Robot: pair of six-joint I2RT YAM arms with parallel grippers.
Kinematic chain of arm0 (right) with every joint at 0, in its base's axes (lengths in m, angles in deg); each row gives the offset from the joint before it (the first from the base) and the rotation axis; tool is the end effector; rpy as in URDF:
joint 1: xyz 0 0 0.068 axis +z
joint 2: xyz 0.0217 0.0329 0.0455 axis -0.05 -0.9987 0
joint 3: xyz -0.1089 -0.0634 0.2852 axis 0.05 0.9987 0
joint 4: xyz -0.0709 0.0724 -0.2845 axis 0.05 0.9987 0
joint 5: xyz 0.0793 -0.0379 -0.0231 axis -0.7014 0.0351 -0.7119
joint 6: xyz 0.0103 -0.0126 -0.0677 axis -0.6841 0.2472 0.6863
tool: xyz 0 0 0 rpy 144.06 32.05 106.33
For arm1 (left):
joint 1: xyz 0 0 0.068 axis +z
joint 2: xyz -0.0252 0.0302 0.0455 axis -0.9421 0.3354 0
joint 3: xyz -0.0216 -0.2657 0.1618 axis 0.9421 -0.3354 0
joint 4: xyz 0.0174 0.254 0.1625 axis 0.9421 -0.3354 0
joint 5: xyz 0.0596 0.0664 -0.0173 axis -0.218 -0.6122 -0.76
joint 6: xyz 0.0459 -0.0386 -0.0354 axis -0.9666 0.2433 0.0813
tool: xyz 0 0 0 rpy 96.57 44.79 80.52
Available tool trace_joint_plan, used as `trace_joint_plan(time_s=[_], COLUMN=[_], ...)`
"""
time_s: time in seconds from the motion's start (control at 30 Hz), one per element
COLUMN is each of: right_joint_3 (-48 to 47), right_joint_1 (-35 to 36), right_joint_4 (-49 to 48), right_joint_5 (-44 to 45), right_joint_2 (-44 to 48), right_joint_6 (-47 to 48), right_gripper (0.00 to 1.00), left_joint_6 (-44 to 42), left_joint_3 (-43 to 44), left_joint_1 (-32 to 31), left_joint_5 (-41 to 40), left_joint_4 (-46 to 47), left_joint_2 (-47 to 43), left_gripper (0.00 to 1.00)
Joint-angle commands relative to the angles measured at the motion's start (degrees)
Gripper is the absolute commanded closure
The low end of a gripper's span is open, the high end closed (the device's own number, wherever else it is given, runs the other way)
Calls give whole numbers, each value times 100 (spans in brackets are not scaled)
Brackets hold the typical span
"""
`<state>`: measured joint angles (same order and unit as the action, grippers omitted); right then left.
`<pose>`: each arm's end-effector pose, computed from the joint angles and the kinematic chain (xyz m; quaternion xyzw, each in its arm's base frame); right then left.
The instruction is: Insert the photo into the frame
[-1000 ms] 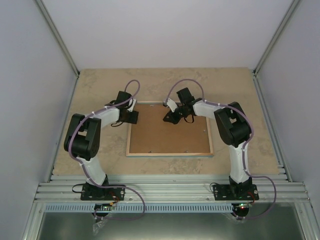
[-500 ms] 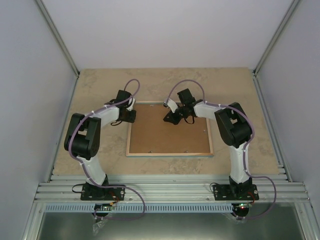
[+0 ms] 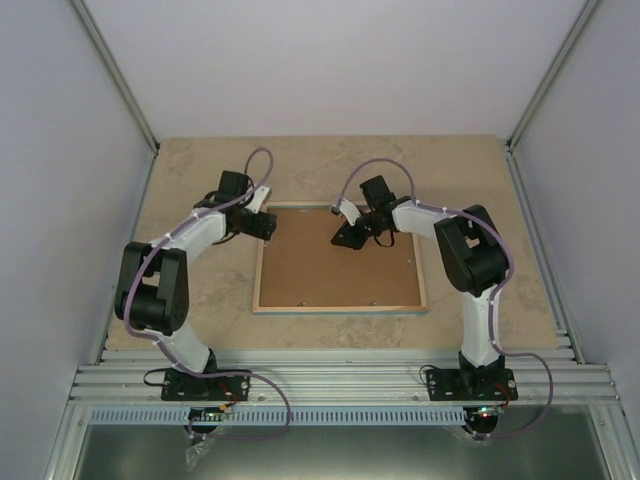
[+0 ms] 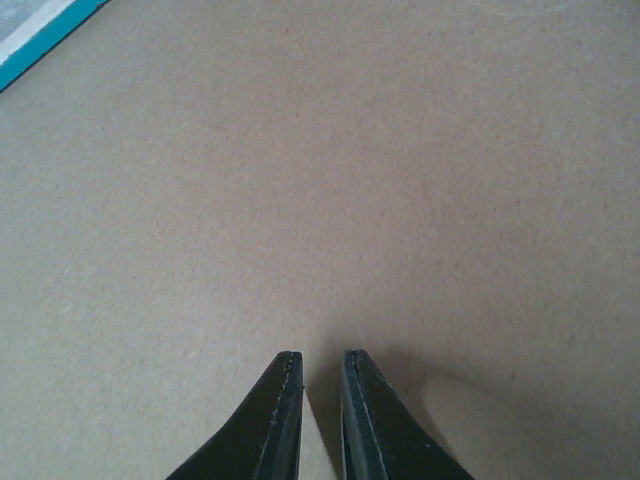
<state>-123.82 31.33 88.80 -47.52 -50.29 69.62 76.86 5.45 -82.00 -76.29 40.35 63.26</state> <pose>0.4099 0.2594 0.1209 -0.4110 0.8272 0.3200 0.2106 0.3766 -0.0838 0.1850 0.1827 0.9423 -0.0621 0.2736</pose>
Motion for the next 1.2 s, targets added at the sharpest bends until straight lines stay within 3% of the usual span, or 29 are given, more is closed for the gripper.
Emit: trace_joint_plan(time_s=[0.0, 0.13, 0.37, 0.67, 0.9, 1.17], right_joint_3=[-222, -675, -1041, -962, -808, -702], right_joint_1=[-187, -328, -342, -333, -333, -338], right_joint_4=[516, 659, 552, 400, 516, 554], right_joint_5=[-314, -283, -401, -149, 10, 101], right_joint_2=[267, 101, -397, -961, -1080, -1046], right_joint_6=[158, 64, -693, -974, -683, -514], right_gripper=[85, 86, 87, 92, 92, 93], left_joint_6=[-709, -2119, -4257, -5509, -6039, -6231], left_joint_3=[801, 1553, 2994, 3171, 3690, 3635], left_joint_1=[-6, -36, -52, -318, -343, -343], left_joint_5=[989, 1641, 2037, 1815, 1754, 1423], left_joint_4=[2, -357, -1212, -597, -901, -577], left_joint_2=[433, 1041, 2280, 2751, 3226, 3397], left_gripper=[14, 13, 19, 24, 39, 54])
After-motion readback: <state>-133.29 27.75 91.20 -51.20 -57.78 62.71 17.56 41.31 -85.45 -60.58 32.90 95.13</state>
